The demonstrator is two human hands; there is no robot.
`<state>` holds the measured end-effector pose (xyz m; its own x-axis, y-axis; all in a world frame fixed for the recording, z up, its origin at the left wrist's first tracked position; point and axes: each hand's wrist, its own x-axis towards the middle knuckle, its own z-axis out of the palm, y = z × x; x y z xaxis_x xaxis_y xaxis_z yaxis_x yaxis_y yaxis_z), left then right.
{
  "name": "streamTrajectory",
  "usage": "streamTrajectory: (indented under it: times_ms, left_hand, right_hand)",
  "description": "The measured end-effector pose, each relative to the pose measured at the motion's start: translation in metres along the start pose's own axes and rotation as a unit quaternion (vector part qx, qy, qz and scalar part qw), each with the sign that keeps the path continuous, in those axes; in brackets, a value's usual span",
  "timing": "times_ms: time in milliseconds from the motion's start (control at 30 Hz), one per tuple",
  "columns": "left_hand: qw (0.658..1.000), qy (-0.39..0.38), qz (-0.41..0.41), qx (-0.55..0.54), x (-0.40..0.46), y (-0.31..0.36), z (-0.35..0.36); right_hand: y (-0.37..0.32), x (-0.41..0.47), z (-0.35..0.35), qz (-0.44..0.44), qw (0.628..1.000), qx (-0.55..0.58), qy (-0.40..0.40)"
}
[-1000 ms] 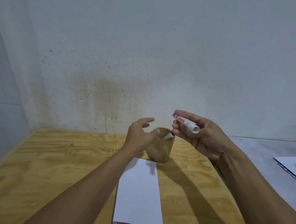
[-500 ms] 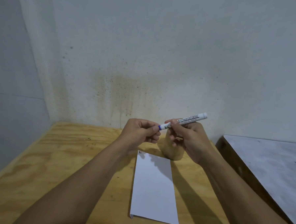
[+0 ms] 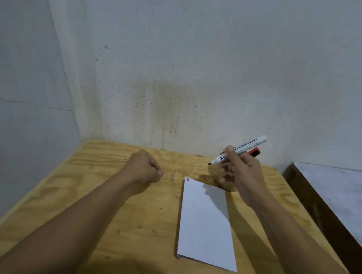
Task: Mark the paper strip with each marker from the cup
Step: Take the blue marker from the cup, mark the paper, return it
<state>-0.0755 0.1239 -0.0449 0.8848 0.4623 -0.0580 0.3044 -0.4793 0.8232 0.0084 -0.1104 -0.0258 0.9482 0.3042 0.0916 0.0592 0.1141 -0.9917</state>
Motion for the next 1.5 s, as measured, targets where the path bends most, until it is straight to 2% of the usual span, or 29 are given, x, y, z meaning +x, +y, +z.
streamTrajectory:
  times_ms: [67,133,300,467,633,667,733,767,867,967,1267,1500]
  left_hand:
    - [0.99,0.023,0.046,0.131,0.001,-0.004,0.01]
    - [0.981,0.021,0.069,0.179,0.003,-0.006,0.019]
    - [0.978,0.014,0.097,0.186,0.002,-0.002,0.032]
    - [0.958,0.001,0.133,0.254,-0.001,-0.001,0.042]
    - [0.975,0.037,0.112,0.187,-0.003,-0.008,0.048]
    - [0.969,0.072,0.141,0.192,-0.006,-0.008,0.049]
    - [0.931,0.164,0.248,0.214,-0.016,-0.007,0.05]
    - [0.913,0.186,0.296,0.211,-0.022,-0.006,0.052]
    - [0.907,0.14,0.359,0.172,-0.04,-0.004,0.063]
    - [0.934,0.096,0.316,0.136,-0.044,-0.008,0.072]
    - [0.984,0.124,0.129,-0.006,-0.041,-0.006,0.076]
    - [0.988,0.1,0.111,0.035,-0.043,-0.004,0.07]
  right_hand:
    - [0.011,-0.005,0.013,0.02,1.0,-0.001,-0.007]
    - [0.023,-0.01,0.025,0.027,1.0,0.001,-0.003]
    - [0.041,-0.016,0.038,0.02,0.999,0.009,0.025]
    - [0.051,-0.019,0.045,0.03,0.994,0.07,0.08]
    - [0.062,-0.021,0.042,0.038,0.992,0.081,0.089]
    - [0.062,-0.02,0.042,0.036,0.992,0.088,0.087]
    - [0.061,-0.021,0.044,0.032,0.991,0.098,0.081]
    - [0.062,-0.02,0.045,0.028,0.992,0.092,0.077]
    - [0.06,-0.018,0.044,0.021,0.996,0.049,0.068]
    - [0.056,-0.013,0.04,0.029,0.996,0.03,0.085]
    - [0.054,-0.011,0.042,0.023,0.997,0.019,0.074]
    - [0.057,-0.009,0.049,0.017,0.998,0.015,0.061]
